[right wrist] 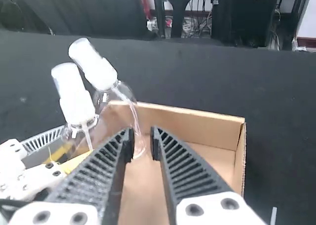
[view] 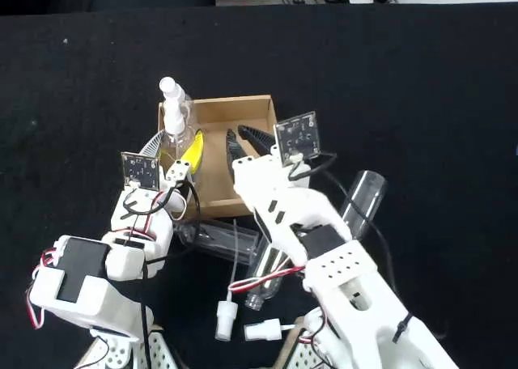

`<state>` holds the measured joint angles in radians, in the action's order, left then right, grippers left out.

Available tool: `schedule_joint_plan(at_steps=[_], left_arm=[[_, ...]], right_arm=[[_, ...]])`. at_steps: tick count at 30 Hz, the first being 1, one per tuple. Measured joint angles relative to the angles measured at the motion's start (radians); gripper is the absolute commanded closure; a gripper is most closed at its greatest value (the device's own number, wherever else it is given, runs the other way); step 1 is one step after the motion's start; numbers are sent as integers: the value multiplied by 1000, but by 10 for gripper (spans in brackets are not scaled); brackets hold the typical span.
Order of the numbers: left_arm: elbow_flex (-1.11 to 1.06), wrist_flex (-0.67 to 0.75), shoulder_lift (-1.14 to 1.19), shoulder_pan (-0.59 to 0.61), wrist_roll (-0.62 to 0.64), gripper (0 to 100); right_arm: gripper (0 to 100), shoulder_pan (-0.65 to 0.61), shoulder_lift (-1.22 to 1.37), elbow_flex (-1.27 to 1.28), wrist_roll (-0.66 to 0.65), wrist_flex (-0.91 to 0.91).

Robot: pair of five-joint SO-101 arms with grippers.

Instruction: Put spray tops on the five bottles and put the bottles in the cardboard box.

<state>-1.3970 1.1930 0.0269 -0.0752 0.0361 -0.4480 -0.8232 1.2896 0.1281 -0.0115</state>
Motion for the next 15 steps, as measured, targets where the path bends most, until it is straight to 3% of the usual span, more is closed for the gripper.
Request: schedule_joint_plan(at_steps=[3,9,15], left_arm=[[0,0,0,0,0,821],[-2,0,0,0,0,866],[-23,6,-2,0,-2,774]], right_arm=[[949,-3,0,2,0,-9],[948,-26,3,2,0,-15],[949,-55,130,2,0,-17]])
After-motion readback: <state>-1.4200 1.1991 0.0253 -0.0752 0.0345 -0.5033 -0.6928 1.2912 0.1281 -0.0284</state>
